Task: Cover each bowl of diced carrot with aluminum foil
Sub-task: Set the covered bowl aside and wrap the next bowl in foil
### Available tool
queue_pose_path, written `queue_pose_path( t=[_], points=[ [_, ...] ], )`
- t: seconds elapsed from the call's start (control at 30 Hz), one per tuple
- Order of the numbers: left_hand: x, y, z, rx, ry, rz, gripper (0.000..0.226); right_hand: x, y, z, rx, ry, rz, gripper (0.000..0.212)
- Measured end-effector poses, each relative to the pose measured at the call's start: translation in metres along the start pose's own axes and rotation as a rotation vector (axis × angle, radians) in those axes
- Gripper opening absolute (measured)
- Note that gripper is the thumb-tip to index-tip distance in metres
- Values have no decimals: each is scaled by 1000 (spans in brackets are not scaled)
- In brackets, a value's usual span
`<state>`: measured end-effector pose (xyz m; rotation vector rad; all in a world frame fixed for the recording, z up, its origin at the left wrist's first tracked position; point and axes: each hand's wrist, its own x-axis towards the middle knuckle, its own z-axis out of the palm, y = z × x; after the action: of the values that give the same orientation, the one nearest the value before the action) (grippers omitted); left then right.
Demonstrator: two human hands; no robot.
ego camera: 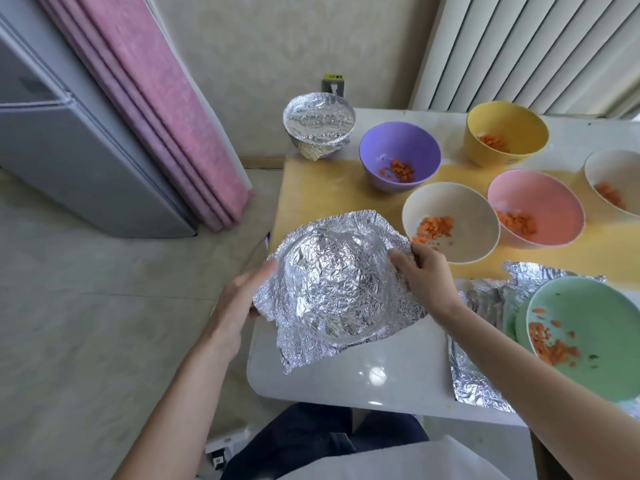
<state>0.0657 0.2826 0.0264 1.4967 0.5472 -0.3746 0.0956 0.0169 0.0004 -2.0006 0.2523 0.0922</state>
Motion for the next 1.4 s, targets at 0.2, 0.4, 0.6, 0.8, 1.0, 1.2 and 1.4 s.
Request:
queue_pose_path(
  t=[0.2, 0.4, 0.6, 0.8, 1.0, 1.2, 1.4],
  points=[
    [-2, 2, 12, 51, 207, 71, 20, -9, 1, 8, -28, 34, -18, 42],
    [13, -5, 20, 326, 404, 207, 26, -12, 7, 11, -103, 50, -24, 39],
    [23, -14, 27, 91, 402, 107, 21, -9, 16, 16, -143, 108, 53, 36],
    [16, -34, 22, 213, 369, 126, 25, -6, 24, 23, -166, 67, 127, 40],
    [9, -34, 26, 406, 478, 266, 32, -7, 24, 26, -249, 53, 136, 40],
    [4, -28, 21, 16, 365, -5, 26, -7, 21, 27, -203, 90, 150, 39],
    [-7, -29, 33, -298, 151, 33, 49, -6, 11, 26, -32, 186, 188, 34]
  ],
)
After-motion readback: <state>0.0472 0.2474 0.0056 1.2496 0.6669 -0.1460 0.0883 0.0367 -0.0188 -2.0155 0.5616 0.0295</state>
